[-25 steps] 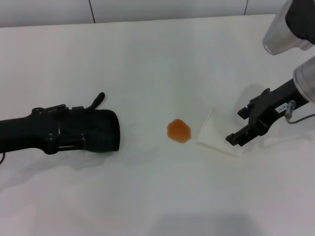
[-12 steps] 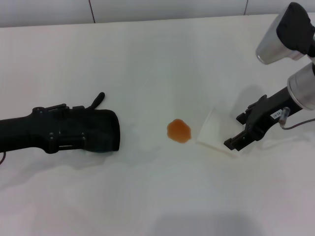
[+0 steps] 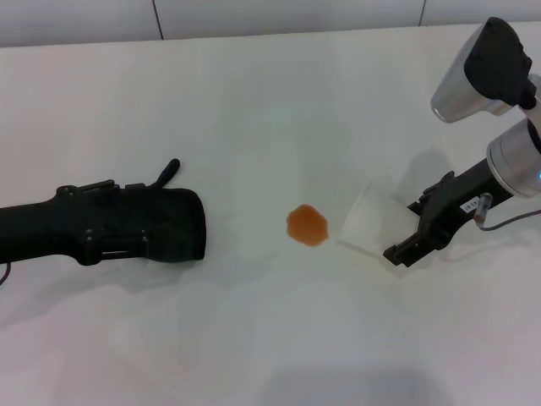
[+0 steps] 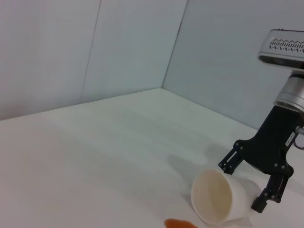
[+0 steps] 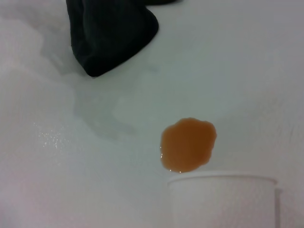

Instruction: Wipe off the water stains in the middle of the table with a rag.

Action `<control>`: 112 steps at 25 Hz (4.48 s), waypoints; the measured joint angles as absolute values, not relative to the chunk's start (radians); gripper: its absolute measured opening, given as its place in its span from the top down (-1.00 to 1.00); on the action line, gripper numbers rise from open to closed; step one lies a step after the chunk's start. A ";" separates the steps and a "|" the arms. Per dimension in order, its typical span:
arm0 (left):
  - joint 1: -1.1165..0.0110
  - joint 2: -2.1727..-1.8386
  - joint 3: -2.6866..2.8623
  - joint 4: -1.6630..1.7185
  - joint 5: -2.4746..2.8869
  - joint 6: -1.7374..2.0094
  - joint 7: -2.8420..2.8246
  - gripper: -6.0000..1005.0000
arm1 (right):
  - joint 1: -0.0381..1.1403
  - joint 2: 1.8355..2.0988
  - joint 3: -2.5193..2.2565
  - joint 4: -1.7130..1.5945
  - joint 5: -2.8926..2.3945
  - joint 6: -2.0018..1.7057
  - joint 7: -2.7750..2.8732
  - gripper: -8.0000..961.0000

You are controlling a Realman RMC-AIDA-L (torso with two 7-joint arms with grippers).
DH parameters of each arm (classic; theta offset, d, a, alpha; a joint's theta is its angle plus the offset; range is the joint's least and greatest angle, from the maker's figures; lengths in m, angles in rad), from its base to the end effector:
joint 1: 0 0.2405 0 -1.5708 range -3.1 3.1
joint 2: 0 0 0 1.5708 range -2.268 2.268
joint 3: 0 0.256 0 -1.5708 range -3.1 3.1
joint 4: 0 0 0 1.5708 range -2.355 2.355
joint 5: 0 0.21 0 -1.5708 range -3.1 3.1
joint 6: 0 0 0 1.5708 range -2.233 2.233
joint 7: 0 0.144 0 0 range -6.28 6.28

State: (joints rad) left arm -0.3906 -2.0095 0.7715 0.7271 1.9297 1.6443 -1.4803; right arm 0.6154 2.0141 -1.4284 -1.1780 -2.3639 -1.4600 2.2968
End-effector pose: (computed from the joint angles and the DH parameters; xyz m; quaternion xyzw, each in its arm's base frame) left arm -0.2951 0.2973 0.0309 -0.9292 -0.2643 -0.2305 0.1168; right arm 0.1905 0.3579 -0.0148 -0.9554 0.2433 -0.1326 0.1021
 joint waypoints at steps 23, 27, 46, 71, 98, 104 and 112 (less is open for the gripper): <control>-0.385 -2.012 0.772 0.730 1.930 1.646 -1.480 -0.75 | 0.614 2.014 -1.439 -1.179 -2.363 -1.456 2.298 -0.40; -0.385 -2.013 0.772 0.730 1.930 1.648 -1.481 -0.75 | 0.615 2.014 -1.439 -1.180 -2.364 -1.457 2.299 -0.34; -0.391 -2.013 0.766 0.732 1.929 1.642 -1.482 -0.75 | 0.373 2.013 -1.262 -1.417 -1.889 -1.326 1.973 -0.28; -0.396 -2.015 0.767 0.731 1.928 1.592 -1.482 -0.75 | 0.351 2.013 -1.249 -0.772 -1.424 -1.162 1.118 -0.26; -0.407 -2.017 0.772 0.732 1.928 1.591 -1.494 -0.75 | 0.362 2.014 -1.255 -0.526 -1.344 -1.131 0.957 -0.26; -0.407 -2.017 0.771 0.732 1.928 1.591 -1.494 -0.75 | 0.361 2.014 -1.256 -0.516 -1.344 -1.123 0.952 -0.26; -0.409 -2.017 0.770 0.732 1.928 1.591 -1.494 -0.75 | 0.361 2.014 -1.256 -0.498 -1.342 -1.089 0.952 -0.26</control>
State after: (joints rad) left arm -0.4093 -2.0171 0.7696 0.7317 1.9281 1.5907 -1.4941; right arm 0.3611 2.0141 -1.2560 -0.4981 -1.3416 -1.0890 0.9522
